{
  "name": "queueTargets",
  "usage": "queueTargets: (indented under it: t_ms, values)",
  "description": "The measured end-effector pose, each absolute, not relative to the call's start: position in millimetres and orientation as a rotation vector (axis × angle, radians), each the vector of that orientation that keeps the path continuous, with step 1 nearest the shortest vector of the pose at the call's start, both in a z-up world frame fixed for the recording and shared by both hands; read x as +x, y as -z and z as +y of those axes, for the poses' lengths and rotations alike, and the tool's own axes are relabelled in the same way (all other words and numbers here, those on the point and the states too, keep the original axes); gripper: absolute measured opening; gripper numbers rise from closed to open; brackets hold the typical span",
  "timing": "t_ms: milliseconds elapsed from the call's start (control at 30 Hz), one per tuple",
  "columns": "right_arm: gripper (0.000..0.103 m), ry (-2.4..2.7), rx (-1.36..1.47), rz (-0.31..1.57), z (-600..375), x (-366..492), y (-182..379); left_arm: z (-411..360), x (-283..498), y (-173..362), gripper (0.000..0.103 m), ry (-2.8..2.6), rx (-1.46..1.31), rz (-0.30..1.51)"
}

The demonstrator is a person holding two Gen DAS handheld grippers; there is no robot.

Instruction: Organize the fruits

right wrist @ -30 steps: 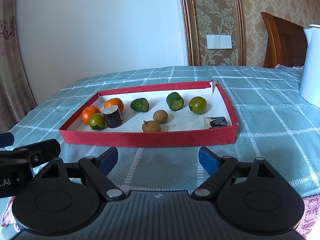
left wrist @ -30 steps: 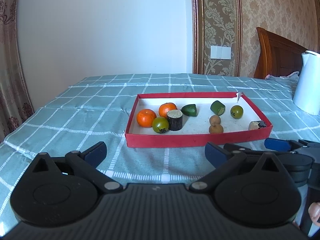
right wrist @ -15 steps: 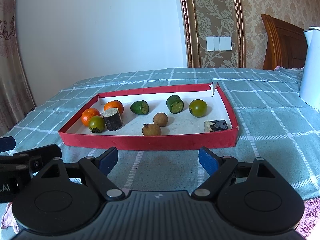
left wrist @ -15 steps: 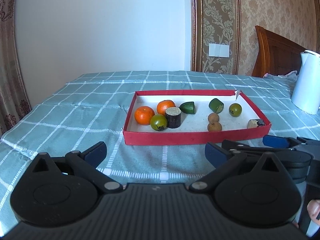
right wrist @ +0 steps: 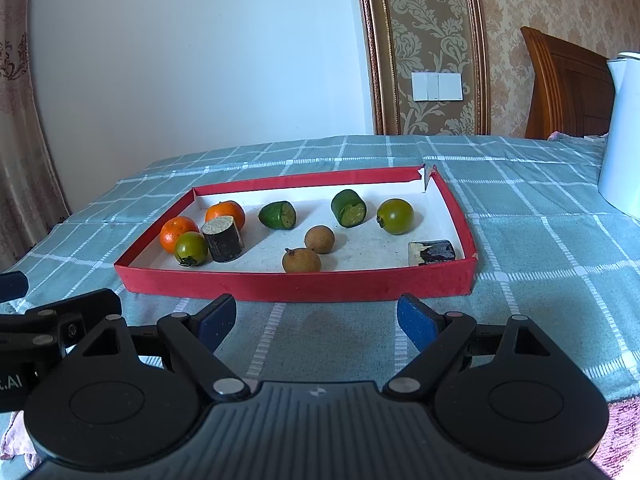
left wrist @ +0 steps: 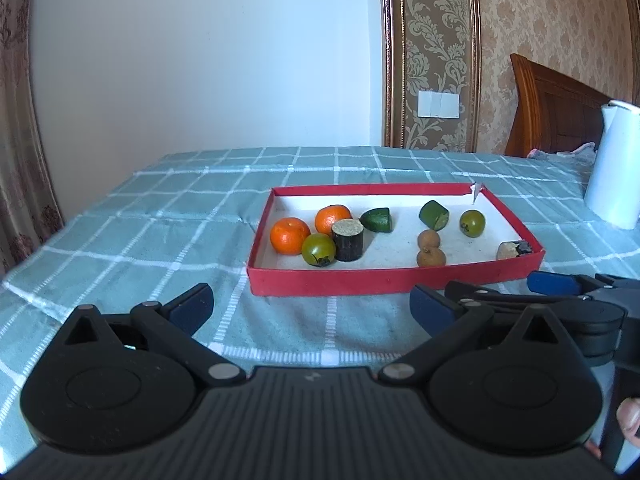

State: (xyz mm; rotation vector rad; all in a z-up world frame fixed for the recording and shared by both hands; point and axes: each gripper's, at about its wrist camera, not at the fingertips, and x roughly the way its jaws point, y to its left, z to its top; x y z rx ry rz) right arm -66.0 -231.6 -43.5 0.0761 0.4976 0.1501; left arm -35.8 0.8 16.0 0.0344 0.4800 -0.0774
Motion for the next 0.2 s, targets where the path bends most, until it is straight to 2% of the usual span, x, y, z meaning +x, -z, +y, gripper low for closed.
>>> queueTargets:
  t_ms: [200]
  values:
    - [0.088, -0.15, 0.073, 0.488, -231.4, -66.9, 43.9, 1.9, -37.9, -14.0, 0.103, 0.056, 0.048, 0.447]
